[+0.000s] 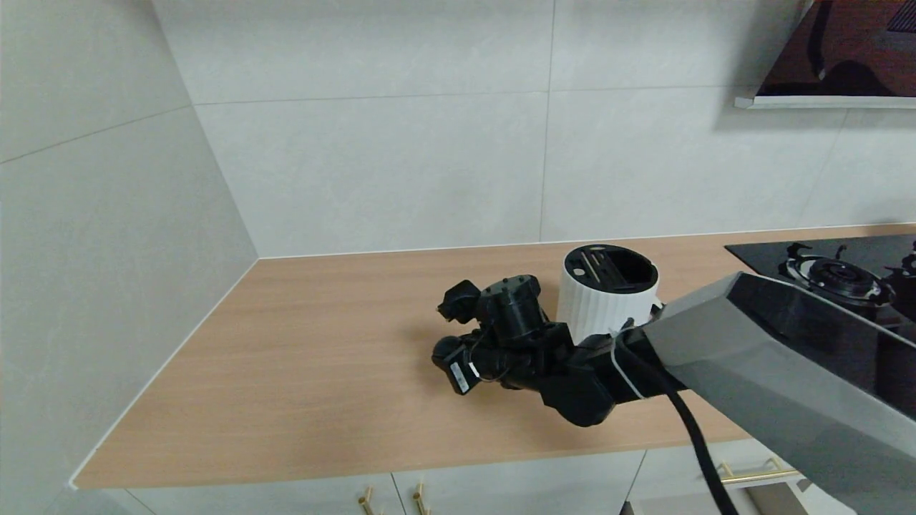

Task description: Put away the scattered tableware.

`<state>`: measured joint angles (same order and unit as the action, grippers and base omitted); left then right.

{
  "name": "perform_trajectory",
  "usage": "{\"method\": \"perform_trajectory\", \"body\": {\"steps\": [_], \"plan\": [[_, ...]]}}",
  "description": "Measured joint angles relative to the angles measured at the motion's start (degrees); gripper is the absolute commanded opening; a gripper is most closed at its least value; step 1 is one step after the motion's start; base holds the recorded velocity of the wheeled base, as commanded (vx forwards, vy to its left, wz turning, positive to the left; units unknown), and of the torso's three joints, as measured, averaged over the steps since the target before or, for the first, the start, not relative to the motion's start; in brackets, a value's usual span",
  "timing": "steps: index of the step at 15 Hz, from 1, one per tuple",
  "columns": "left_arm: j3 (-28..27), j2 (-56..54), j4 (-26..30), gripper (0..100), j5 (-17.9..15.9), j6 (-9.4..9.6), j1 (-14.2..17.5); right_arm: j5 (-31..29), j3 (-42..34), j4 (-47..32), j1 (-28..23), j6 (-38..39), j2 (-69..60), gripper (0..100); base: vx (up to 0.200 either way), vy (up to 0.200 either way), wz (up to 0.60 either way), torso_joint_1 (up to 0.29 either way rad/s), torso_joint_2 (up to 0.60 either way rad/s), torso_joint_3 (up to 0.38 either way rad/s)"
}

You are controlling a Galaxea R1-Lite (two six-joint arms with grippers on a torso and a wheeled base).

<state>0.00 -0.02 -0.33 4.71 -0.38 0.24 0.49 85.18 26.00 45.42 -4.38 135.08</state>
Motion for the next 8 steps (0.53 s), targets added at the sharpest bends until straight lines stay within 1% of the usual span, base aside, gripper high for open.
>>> {"method": "perform_trajectory", "body": {"steps": [3,8], "plan": [[0.0,0.0,0.0,100,0.0,-0.79,0.0,0.2,-12.4,3.3,2.9,0.0,-9.0,0,0.0,0.0,0.0,0.0,0.0,0.0],[0.0,0.0,0.0,100,0.0,-0.79,0.0,0.5,-34.0,5.0,5.6,-0.1,-27.8,0,0.0,0.0,0.0,0.0,0.0,0.0]]}}
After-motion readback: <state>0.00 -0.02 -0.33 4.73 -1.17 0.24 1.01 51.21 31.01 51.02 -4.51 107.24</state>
